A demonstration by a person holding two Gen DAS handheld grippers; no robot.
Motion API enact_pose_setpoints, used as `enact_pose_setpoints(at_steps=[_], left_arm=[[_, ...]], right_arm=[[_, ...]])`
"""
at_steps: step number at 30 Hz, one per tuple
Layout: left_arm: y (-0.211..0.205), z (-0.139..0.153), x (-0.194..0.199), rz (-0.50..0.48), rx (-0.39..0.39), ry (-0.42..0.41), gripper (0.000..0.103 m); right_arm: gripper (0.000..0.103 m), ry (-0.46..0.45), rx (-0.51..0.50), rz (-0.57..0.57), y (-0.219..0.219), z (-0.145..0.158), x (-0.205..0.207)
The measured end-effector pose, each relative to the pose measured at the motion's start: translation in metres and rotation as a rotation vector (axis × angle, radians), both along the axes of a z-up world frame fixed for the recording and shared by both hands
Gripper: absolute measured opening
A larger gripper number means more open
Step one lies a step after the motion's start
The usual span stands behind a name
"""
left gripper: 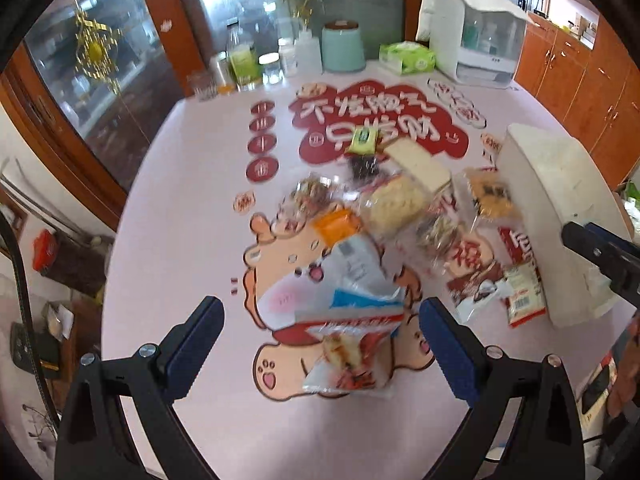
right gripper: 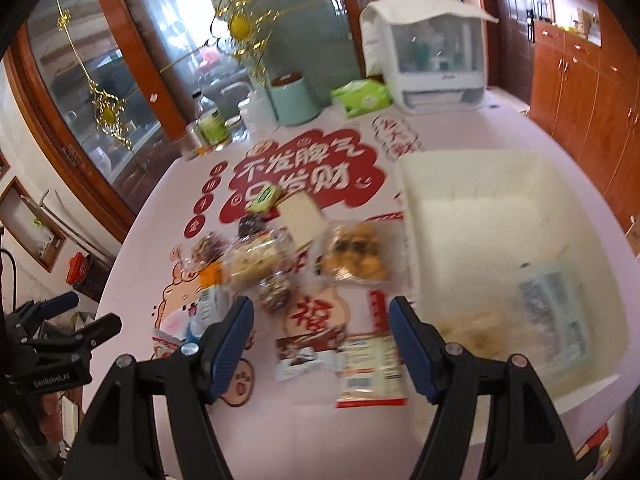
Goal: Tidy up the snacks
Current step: 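Move the right tool to a clear nut bag while the left tool grasps the red apple-chip bag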
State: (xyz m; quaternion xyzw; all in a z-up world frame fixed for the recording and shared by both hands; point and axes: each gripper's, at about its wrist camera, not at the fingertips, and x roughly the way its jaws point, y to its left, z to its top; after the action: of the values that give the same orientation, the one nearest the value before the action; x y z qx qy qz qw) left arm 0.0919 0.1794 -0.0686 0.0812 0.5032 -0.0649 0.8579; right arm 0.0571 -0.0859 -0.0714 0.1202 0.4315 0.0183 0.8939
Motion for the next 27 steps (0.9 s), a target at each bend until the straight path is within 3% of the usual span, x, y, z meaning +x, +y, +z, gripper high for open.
enact_pose_setpoints(at_steps=[6,10,15,21,23,25,27], left_arm=[[0.006,-0.034,0.004,-0.076,-0.025,0.087,0.098],[-0.003,-0.064,0.01,-0.108,-0.084,0.176,0.098],[-0.009,-0.109,0.019,-0.095,-0.128,0.278,0.098],[-0.005,-0.141,0.028,-0.04,-0.157,0.332,0.096],[-0.002,-0.146,0.029,-0.022,-0.185,0.341,0.091],[-0.002,-0.144,0.028,-0.031,-0.181,0.309,0.074],[-0.004,-0.143,0.029,-0.045,-0.162,0.285,0.059]], right_arm=[[0.071,0.067,0.015,0.004,0.04,-0.028,0.021],[0.071,0.107,0.032,-0.011,0.051,-0.05,0.035],[0.071,0.165,0.08,-0.056,0.052,-0.08,0.06],[0.071,0.235,0.077,-0.086,0.054,-0.117,0.096],[0.072,0.265,0.083,-0.085,0.057,-0.131,0.107],[0.074,0.267,0.114,-0.072,0.061,-0.136,0.114],[0.075,0.26,0.055,-0.057,0.071,-0.136,0.118]])
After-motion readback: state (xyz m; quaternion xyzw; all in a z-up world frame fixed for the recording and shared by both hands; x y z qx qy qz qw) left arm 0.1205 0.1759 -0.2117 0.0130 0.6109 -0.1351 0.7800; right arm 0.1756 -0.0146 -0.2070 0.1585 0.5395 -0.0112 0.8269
